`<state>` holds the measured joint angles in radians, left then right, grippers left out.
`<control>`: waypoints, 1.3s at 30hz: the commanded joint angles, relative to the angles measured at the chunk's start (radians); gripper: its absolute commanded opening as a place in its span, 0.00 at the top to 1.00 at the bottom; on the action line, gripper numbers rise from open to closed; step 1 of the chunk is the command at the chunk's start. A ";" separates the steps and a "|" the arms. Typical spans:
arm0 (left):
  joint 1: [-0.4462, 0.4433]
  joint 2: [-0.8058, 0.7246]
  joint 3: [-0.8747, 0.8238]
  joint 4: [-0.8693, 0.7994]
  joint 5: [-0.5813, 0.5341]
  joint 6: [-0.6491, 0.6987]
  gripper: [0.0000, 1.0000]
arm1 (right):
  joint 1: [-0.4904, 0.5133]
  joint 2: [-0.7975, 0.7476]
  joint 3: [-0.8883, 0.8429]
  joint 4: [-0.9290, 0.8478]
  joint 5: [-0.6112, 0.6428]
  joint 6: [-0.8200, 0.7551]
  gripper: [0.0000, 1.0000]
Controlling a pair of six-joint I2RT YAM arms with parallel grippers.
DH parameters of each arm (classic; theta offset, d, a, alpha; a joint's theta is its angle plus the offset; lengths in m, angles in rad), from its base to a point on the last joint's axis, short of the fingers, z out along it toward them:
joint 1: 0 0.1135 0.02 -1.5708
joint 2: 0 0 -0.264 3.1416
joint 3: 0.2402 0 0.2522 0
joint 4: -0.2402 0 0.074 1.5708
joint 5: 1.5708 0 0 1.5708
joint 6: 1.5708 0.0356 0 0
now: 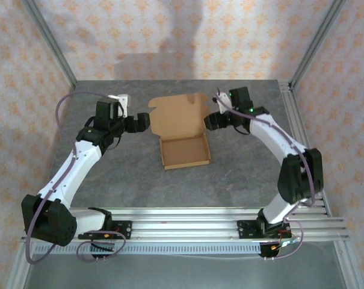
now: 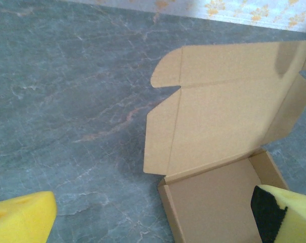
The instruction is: Fold the paper box
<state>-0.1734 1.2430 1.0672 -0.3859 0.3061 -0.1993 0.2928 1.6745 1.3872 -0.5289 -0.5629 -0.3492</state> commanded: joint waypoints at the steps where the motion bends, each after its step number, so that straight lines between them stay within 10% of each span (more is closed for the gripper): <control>1: 0.012 -0.004 0.018 -0.033 0.056 0.026 0.00 | -0.024 0.134 0.199 -0.333 -0.106 -0.241 0.29; 18: 0.011 -0.035 -0.029 -0.012 0.095 0.052 0.00 | -0.066 0.746 1.243 -0.982 -0.144 -0.528 0.48; 39: 0.012 0.030 0.031 -0.068 0.144 0.071 0.00 | -0.044 0.786 1.263 -0.819 -0.243 -0.461 0.65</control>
<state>-0.1692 1.2831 1.0710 -0.4255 0.4282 -0.1543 0.2459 2.4458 2.6183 -1.3819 -0.7811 -0.8272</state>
